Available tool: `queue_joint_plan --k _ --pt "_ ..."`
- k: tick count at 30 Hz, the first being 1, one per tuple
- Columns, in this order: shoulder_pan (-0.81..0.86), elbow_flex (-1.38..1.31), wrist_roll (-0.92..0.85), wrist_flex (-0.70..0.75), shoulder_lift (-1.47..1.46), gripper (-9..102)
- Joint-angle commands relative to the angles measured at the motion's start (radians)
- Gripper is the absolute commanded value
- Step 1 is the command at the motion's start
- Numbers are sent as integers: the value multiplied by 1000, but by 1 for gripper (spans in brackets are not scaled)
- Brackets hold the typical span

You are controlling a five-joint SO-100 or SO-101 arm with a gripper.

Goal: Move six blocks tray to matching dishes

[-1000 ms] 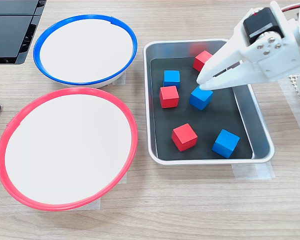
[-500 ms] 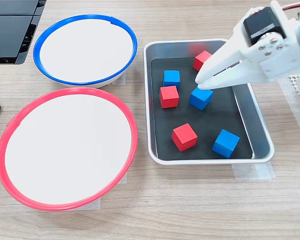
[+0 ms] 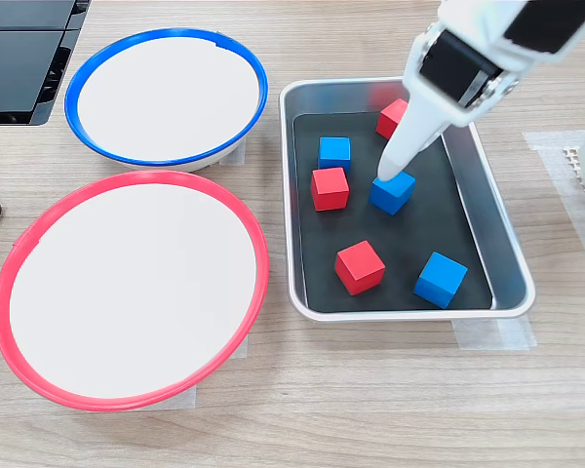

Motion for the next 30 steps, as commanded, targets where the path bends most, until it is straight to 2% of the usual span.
queue_joint_plan --k 1,4,6,8,12,14,17,19,22,26,30 --pt "17 -28 -117 -118 -101 22" --pt "12 3 -183 -192 -166 17" --pt "3 15 -206 -216 -193 4" --pt "-8 5 -195 -206 -202 0" --pt "-32 -132 -155 -26 -198 0" --pt "-44 -433 -34 189 -242 0" --pt "-23 -758 78 268 -368 0" --pt "3 -920 110 252 -471 0" --pt "52 -1071 84 115 -658 0" --pt "95 -1054 -74 -15 -785 2" --pt "124 -977 -167 -147 -844 15"
